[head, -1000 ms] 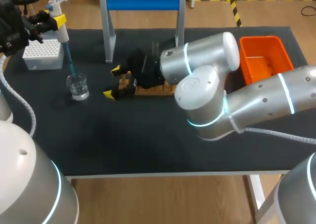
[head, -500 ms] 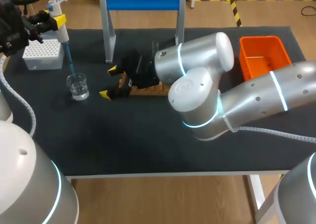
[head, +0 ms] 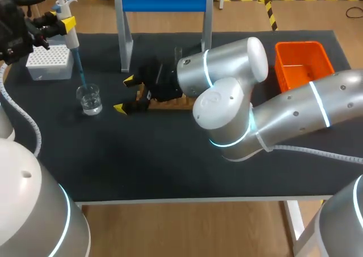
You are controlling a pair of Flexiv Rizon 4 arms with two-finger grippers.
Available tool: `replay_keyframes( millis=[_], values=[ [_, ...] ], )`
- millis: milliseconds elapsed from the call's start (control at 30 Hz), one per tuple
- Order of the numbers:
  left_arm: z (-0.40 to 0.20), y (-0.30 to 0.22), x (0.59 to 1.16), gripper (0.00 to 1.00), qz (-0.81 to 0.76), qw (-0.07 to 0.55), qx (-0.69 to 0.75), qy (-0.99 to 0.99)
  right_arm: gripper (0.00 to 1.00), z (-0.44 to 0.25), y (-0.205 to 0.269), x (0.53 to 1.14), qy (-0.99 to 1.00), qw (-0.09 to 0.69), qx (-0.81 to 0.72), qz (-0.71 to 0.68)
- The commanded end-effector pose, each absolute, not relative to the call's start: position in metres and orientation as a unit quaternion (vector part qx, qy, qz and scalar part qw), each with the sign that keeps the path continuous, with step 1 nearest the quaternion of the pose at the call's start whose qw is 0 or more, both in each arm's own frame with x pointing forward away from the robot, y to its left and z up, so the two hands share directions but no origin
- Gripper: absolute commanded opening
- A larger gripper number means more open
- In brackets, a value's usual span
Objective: Invert the test tube, pick up the pipette, mount the tip to pipette, aspirate from beaker and dispense into the tube, eject the tip, return the pipette, and cap with the stopper.
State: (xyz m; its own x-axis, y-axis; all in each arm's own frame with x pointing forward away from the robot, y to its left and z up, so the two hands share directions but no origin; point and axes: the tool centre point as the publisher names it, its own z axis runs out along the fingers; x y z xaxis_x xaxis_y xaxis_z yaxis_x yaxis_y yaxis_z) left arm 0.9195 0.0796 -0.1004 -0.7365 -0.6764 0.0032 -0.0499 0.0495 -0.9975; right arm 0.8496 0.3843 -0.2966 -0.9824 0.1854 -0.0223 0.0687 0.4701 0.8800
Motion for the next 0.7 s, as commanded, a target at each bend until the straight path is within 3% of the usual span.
replay_keyframes(
  millis=[33,700],
  values=[
    [-0.1007,0.0783,0.9202,0.00,-0.635,0.248,-0.267,0.681,1.00,-0.2961,0.3845,0.8500,0.856,0.056,0.074,0.508],
    [-0.1107,0.0810,0.9259,0.00,-0.633,0.259,-0.264,0.680,1.00,-0.2961,0.3845,0.8500,0.856,0.056,0.074,0.508]
  ],
)
